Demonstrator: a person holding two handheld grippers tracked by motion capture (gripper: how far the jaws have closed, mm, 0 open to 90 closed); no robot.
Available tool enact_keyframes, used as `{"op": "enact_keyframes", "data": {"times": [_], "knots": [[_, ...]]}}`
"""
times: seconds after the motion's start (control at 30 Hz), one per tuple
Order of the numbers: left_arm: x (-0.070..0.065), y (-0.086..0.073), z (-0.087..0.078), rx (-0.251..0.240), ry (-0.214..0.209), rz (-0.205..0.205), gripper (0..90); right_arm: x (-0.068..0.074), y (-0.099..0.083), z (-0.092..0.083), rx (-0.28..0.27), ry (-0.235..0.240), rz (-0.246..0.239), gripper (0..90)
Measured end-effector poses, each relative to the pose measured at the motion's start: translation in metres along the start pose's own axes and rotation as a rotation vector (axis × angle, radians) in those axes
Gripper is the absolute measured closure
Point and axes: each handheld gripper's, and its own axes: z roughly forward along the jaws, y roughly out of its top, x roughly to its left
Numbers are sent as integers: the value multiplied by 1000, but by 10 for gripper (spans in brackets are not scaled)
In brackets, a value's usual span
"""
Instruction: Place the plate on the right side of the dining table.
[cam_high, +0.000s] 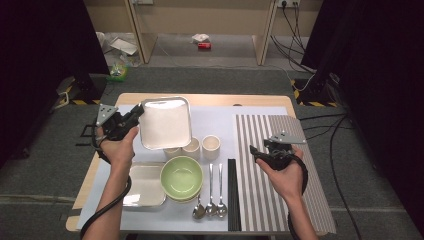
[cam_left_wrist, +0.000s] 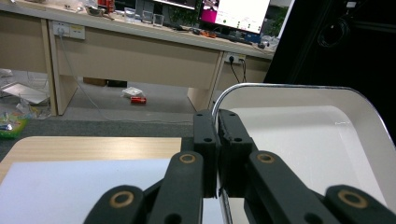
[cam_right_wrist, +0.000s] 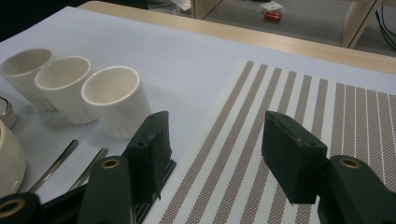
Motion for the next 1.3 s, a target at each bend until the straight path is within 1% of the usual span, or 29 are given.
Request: {"op": "enact_keyframes", "data": {"times": [0.23, 0.33, 0.47, 0.57, 0.73, 0.77, 1.07, 1.3], "knots": [[-5, -1, 4, 7, -7, 7, 864, 3, 4, 2, -1, 5, 1, 427], [-8, 0, 6, 9, -10, 9, 864, 5, 6, 4, -4, 7, -9, 427], [-11, 0, 9, 11, -16, 17, 864, 7, 8, 5, -7, 15, -1, 427], [-15, -2, 11, 16, -22, 20, 864, 7, 10, 6, -12, 17, -9, 427], [-18, -3, 13, 22, -27, 26, 864, 9, 13, 7, -15, 19, -11, 430], [-19, -3, 14, 22, -28, 25, 864, 10, 14, 8, -17, 20, -5, 430], [-32, -3, 22, 32, -39, 50, 864, 16, 25, 13, -29, 33, -14, 433], [-39, -4, 26, 38, -45, 67, 864, 19, 30, 16, -31, 41, -16, 434]]}}
